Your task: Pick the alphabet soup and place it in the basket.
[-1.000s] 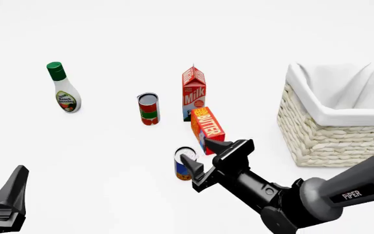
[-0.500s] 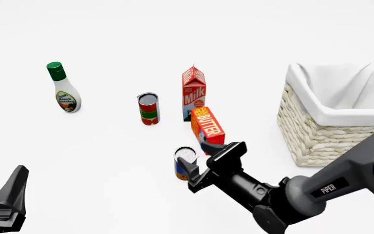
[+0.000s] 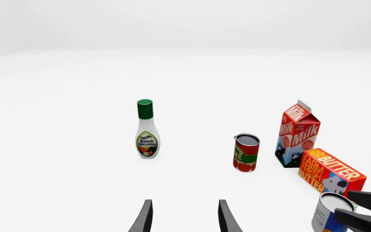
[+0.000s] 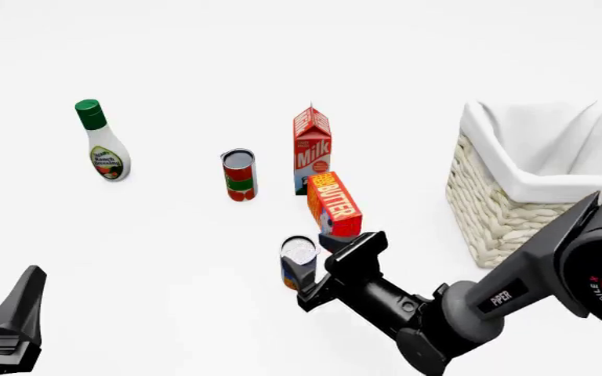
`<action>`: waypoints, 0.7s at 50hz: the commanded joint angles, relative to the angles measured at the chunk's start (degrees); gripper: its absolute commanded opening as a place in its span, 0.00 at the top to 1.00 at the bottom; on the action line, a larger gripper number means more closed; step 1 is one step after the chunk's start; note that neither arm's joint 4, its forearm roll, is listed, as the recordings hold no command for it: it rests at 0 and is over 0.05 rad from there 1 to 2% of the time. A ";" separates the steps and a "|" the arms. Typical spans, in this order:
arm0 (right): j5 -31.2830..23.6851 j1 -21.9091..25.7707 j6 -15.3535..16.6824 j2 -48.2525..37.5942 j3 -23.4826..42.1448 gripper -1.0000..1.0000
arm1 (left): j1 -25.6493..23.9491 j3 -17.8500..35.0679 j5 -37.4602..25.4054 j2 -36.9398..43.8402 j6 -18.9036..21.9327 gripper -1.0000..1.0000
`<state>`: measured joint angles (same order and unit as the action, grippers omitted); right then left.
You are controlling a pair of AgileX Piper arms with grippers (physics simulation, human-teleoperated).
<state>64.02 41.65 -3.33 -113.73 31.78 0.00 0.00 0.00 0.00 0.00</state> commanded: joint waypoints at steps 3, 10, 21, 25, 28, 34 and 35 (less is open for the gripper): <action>-0.05 0.15 -0.33 -1.94 1.29 0.00 | 0.00 0.00 0.00 0.00 0.00 0.00; 0.38 0.12 -0.66 -3.47 1.83 0.00 | 0.00 0.00 0.00 0.00 0.00 0.00; 0.49 0.33 -0.81 -4.82 2.46 0.00 | 0.00 0.00 0.00 0.00 0.00 0.00; 0.51 0.37 -0.82 -5.27 2.71 0.00 | 0.00 0.00 0.00 0.00 0.00 0.00; 0.52 0.35 -0.85 -5.66 2.91 0.00 | 0.00 0.00 0.00 0.00 0.00 0.00; 0.56 0.26 -0.88 -6.10 3.10 0.00 | 0.00 0.00 0.00 0.00 0.00 0.00; 0.59 0.26 -0.88 -6.20 3.13 0.00 | 0.00 0.00 0.00 0.00 0.00 0.00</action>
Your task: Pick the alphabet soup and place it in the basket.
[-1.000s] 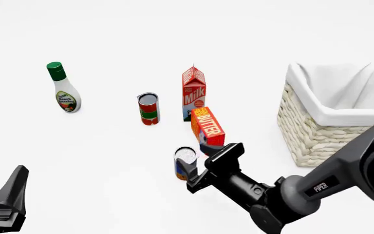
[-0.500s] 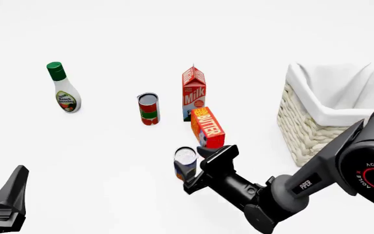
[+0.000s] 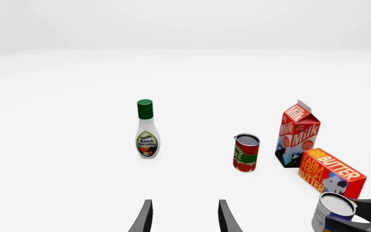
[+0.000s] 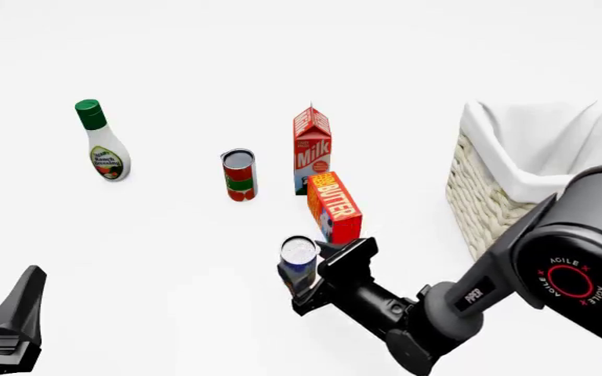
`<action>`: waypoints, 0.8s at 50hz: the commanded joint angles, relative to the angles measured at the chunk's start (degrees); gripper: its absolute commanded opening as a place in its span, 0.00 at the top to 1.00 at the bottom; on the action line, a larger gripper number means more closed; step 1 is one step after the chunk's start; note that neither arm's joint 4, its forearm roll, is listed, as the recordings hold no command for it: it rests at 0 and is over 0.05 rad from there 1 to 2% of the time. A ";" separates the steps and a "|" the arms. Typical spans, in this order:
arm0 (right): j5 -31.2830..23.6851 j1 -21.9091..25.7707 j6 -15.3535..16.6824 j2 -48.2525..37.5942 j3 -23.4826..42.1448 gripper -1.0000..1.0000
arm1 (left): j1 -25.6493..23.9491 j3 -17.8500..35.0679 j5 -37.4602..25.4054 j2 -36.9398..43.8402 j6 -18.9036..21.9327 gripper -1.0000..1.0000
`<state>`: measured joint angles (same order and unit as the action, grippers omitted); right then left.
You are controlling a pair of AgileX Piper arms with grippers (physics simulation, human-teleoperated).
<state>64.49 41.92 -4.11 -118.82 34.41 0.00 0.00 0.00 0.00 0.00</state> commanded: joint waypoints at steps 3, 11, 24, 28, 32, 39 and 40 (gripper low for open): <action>0.18 0.00 -0.12 -1.38 0.62 0.00 | 0.00 0.00 0.00 0.00 0.00 0.00; 0.07 -0.02 -0.28 -2.11 1.09 0.00 | 0.00 0.00 0.00 0.00 0.00 0.00; 0.11 0.05 -0.39 -2.92 1.51 0.00 | 0.00 0.00 0.00 0.00 0.00 0.00; 0.20 0.10 -0.48 -3.15 1.56 0.00 | 0.00 0.00 0.00 0.00 0.00 0.00; 0.36 0.12 -0.50 -3.27 1.53 1.00 | 0.00 0.00 0.00 0.00 0.00 0.00; 0.64 0.38 -0.62 -3.24 1.27 1.00 | 0.00 0.00 0.00 0.00 0.00 0.00; 0.72 0.48 -0.64 -3.12 1.14 1.00 | 0.00 0.00 0.00 0.00 0.00 0.00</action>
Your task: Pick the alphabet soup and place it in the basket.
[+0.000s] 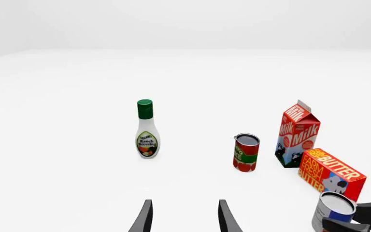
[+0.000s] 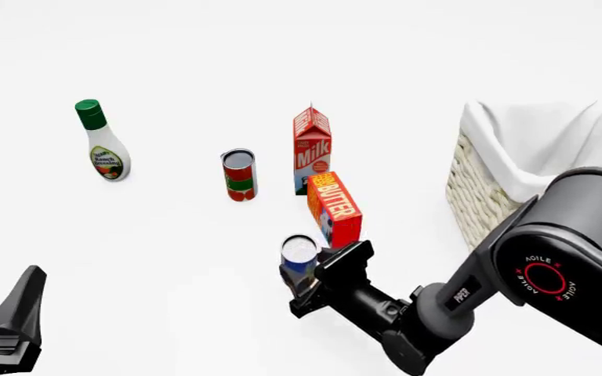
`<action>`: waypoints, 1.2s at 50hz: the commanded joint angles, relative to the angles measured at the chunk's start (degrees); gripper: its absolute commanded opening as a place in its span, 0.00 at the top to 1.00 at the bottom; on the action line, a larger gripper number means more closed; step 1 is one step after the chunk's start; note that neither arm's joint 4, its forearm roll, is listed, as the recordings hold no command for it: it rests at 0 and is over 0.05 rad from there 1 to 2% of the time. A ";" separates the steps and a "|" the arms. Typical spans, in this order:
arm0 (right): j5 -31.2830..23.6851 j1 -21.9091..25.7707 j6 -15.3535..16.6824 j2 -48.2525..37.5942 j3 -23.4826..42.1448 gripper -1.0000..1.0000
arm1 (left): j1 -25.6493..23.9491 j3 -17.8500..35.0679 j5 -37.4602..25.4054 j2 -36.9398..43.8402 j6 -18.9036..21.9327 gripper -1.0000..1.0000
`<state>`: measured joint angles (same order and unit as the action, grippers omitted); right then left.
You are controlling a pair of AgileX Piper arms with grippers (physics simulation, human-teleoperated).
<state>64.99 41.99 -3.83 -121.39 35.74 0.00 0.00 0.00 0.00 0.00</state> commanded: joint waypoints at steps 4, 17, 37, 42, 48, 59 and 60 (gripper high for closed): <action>0.26 0.49 -0.93 -0.35 -0.33 1.00 | 0.00 0.00 0.00 0.00 0.00 0.00; 0.18 0.91 -0.39 4.59 -3.23 1.00 | 0.00 0.00 0.00 0.00 0.00 0.00; -4.01 0.69 1.53 21.08 -9.28 1.00 | 0.00 0.00 0.00 0.00 0.00 0.00; -5.99 0.70 2.22 25.84 -10.38 1.00 | 0.00 0.00 0.00 0.00 0.00 0.00; -8.30 0.45 3.12 31.05 -11.43 1.00 | 0.00 0.00 0.00 0.00 0.00 0.00; -13.94 -0.16 4.97 41.13 -12.58 1.00 | 0.00 0.00 0.00 0.00 0.00 0.00; -13.98 -0.16 4.97 41.17 -12.58 1.00 | 0.00 0.00 0.00 0.00 0.00 0.00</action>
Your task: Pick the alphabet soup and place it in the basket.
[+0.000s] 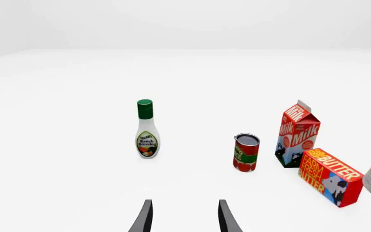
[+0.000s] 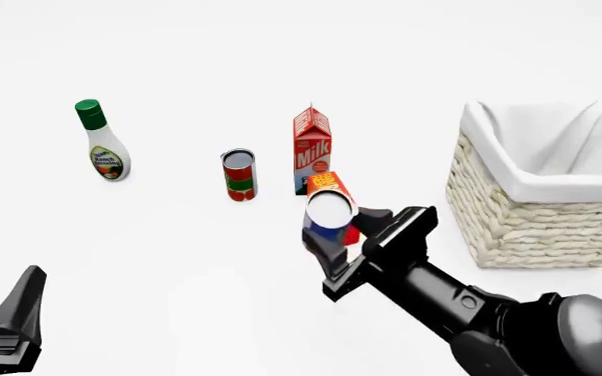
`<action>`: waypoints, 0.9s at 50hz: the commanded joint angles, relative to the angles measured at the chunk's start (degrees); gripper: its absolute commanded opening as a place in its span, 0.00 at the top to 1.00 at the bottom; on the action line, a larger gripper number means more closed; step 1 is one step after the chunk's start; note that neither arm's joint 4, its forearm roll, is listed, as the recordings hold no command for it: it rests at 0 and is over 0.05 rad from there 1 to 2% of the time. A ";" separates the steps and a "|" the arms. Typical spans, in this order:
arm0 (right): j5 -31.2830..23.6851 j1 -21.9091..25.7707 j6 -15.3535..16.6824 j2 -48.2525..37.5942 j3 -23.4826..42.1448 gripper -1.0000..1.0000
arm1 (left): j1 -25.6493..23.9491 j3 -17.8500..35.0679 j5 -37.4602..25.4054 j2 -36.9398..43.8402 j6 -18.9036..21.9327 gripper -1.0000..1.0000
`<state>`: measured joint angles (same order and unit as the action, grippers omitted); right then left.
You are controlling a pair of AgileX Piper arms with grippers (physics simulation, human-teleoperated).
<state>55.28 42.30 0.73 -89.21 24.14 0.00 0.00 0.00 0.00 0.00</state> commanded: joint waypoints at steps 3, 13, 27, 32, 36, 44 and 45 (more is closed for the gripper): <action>-6.41 -1.20 0.86 12.72 -1.17 1.00 | 0.00 0.00 0.00 0.00 0.00 0.00; -11.94 -2.39 2.57 20.95 -1.49 1.00 | 0.00 0.00 0.00 0.00 0.00 0.00; -18.23 -6.20 4.80 30.33 -1.17 1.00 | 0.00 0.00 0.00 0.00 0.00 0.00; -21.07 -8.29 5.48 33.56 -0.46 1.00 | 0.00 0.00 0.00 0.00 0.00 0.00; -23.27 -9.77 6.18 35.80 0.28 1.00 | 0.00 0.00 0.00 0.00 0.00 0.00; -26.18 -12.17 7.21 38.75 1.10 1.00 | 0.00 0.00 0.00 0.00 0.00 0.00; -26.66 -12.44 7.30 39.28 1.23 1.00 | 0.00 0.00 0.00 0.00 0.00 0.00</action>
<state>32.72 32.79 7.78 -54.97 23.96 0.00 0.00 0.00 0.00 0.00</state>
